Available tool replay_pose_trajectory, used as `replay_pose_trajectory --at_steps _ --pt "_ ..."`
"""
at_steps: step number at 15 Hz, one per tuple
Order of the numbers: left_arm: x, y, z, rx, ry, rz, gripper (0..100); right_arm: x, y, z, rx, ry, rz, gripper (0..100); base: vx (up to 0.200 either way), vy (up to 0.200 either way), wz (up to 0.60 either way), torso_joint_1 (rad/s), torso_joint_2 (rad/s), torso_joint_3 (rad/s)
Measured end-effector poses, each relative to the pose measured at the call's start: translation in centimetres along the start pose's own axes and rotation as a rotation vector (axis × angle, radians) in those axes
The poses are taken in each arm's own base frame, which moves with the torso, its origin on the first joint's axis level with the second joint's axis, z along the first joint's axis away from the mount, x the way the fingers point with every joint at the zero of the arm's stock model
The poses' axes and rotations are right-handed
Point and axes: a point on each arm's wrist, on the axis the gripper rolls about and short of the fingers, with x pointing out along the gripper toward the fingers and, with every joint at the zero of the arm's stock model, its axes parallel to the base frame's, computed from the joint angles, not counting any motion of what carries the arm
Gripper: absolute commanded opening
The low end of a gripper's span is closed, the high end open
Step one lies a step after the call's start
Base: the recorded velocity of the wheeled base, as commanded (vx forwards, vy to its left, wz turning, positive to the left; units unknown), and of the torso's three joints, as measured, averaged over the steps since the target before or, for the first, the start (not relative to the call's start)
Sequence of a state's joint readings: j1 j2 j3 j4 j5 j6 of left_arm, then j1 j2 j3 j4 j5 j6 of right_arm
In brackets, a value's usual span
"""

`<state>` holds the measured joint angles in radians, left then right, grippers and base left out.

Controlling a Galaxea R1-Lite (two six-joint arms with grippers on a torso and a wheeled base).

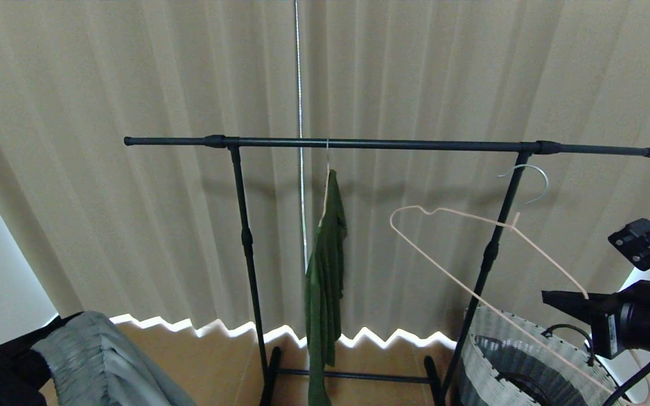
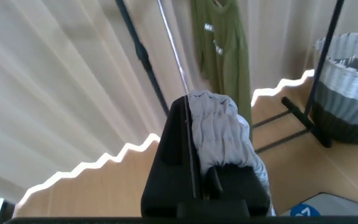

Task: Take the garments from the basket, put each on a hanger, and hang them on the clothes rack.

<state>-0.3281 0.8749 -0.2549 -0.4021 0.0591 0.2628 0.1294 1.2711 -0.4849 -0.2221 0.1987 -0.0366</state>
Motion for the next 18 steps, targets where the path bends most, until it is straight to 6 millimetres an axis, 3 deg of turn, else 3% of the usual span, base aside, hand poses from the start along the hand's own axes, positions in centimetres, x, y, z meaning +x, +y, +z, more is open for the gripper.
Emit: replay_pose_trajectory --at_steps 2,5,11,15,18 --pt "0.9 0.4 1.1 -0.003 0.024 0.043 0 -0.2 1.6 0.1 0.067 -0.006 0.077 0 0.0 0.0 0.0 0.0 0.0 0.0" --pt "3.8 1.0 3.8 -0.052 0.053 0.09 0 -0.5 3.7 0.3 0.042 -0.014 0.181 0 0.0 0.0 0.0 0.0 0.0 0.0" --pt "13.7 1.6 8.8 -0.189 0.098 0.215 0 -0.9 7.6 1.0 -0.006 -0.067 0.388 0 0.0 0.0 0.0 0.0 0.0 0.0" --pt "19.5 1.4 10.7 -0.217 0.095 0.309 0 -1.0 9.7 0.7 -0.055 -0.05 0.494 0 0.0 0.0 0.0 0.0 0.0 0.0" --pt "21.5 0.8 10.7 -0.208 0.11 0.345 0 -0.7 11.2 0.8 -0.085 -0.027 0.547 0 0.0 0.0 0.0 0.0 0.0 0.0"
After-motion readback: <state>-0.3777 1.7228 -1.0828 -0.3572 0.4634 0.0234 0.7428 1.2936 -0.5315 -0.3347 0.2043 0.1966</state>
